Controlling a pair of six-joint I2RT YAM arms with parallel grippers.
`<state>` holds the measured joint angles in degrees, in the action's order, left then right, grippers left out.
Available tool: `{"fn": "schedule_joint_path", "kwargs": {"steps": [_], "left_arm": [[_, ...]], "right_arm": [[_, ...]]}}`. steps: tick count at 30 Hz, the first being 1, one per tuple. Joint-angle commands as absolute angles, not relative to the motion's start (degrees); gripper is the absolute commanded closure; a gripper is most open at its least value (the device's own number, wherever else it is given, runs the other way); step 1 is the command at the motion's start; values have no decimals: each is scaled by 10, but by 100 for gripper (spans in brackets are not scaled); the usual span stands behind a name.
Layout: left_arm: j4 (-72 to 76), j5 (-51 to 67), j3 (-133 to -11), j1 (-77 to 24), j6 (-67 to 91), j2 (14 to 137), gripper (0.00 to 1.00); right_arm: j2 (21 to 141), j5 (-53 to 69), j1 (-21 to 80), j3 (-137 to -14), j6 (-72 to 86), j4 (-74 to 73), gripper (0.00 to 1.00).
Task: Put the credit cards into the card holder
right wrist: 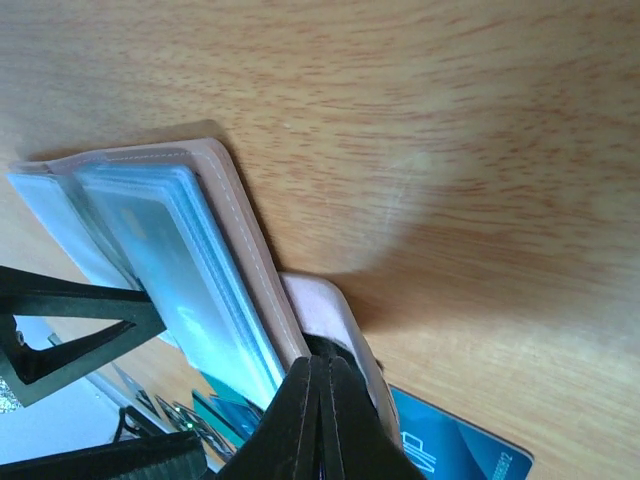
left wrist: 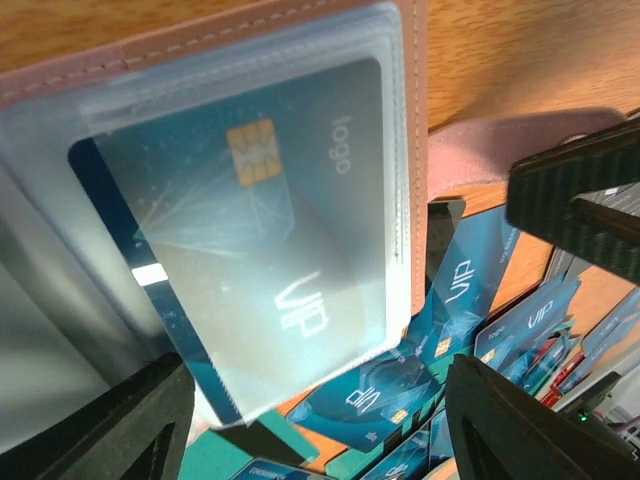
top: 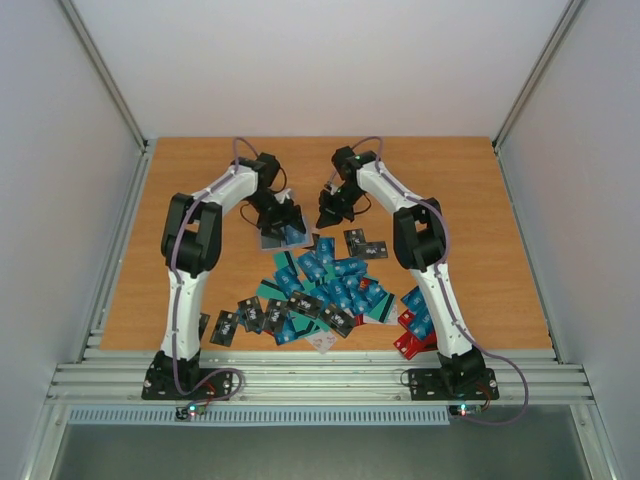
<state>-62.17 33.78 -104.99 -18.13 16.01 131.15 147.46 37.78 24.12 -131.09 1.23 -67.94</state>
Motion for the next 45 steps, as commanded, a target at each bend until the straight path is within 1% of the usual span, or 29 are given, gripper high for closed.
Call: {"fn": "schedule_joint_path", "kwargs": {"steps": [1, 3, 5, 7, 9, 10, 13, 16, 18, 20, 24, 33, 38, 45], "left_arm": [[-659, 302, -1055, -183, 144, 1273, 27], [-659, 300, -1052, -184, 140, 1266, 23], [-660, 299, -1051, -183, 137, 1260, 22], [-655, 291, -1048, -183, 137, 1254, 23], [-643, 279, -1042, -183, 140, 1245, 27], [-634, 278, -1039, -183, 142, 1241, 31], [-608, 292, -1032, -183, 148, 1239, 46], [-596, 290, -1030, -184, 149, 1247, 60], [-595, 287, -1029, -183, 145, 1256, 77], [-592, 283, -1027, -182, 141, 1264, 89], [-578, 274, -1019, -180, 139, 1269, 99], [-578, 254, -1021, -178, 127, 1292, 100], [-582, 252, -1027, -178, 121, 1300, 100], [-580, 255, -1024, -178, 118, 1311, 100]], "right_arm": [[1429, 386, 243, -1327, 11, -681, 98], [1424, 387, 243, -1327, 10, -684, 97], [1419, 392, 243, -1326, 9, -686, 96], [1414, 402, 243, -1322, 10, -681, 93], [1410, 422, 243, -1315, 9, -671, 90], [1407, 429, 243, -1311, 9, -663, 87], [1406, 457, 243, -1302, 10, -644, 82], [1417, 479, 244, -1301, 20, -629, 81], [1425, 492, 246, -1302, 32, -619, 80], [1434, 499, 248, -1303, 39, -612, 80], [1448, 500, 252, -1303, 44, -607, 79], [1482, 493, 262, -1313, 41, -618, 77], [1505, 485, 262, -1344, 29, -646, 77], [1512, 477, 262, -1341, 19, -654, 77]]}}
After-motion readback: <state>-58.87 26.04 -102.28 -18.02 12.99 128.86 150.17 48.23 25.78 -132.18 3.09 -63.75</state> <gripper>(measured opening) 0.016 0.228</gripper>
